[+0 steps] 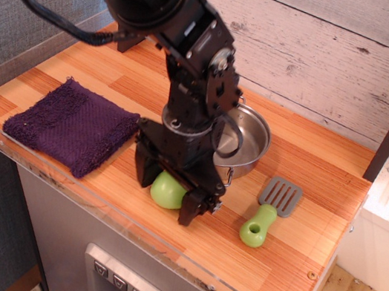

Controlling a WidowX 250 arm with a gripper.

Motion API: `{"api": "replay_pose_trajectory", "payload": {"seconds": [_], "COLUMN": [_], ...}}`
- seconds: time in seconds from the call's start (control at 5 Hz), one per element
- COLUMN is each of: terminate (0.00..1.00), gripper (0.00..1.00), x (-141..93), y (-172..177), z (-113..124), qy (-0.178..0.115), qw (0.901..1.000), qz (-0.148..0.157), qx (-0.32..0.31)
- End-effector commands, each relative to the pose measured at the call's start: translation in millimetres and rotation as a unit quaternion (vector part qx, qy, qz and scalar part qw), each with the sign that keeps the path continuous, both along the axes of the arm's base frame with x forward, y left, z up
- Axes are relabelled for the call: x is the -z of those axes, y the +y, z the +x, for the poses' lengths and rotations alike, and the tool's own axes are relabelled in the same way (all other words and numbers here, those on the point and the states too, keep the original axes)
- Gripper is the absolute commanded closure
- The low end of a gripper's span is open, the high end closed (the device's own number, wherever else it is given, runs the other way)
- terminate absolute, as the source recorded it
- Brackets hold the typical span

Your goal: Place the onion behind the cloth.

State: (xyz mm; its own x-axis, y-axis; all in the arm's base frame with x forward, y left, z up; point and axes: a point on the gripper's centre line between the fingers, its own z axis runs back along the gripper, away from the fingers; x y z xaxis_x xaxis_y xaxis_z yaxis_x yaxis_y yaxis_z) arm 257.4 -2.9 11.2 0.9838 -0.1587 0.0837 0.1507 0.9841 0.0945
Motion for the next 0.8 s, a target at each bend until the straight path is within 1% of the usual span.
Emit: {"api": "replay_pose_trajectory", "payload": {"seconds": [0.0,0.2,0.4,0.6], "terminate": [0.00,0.00,0.00,0.00], "gripper": [1.00,1.00,1.00,1.00], "x": [-4.2,-25.4,-73.0,-114.7], "y": [7.0,0.2,6.7,42.1], "z": [4.1,1.9,-3.1,14.0], "qy": [-0.022,-0.043,-0.070,-0.090], "qw": [0.9997,0.9989,0.9959,0.9935], "qz": [-0.011,-0.017,-0.057,-0.065], "qx": [-0.008,0.005,0.010,-0.026]}}
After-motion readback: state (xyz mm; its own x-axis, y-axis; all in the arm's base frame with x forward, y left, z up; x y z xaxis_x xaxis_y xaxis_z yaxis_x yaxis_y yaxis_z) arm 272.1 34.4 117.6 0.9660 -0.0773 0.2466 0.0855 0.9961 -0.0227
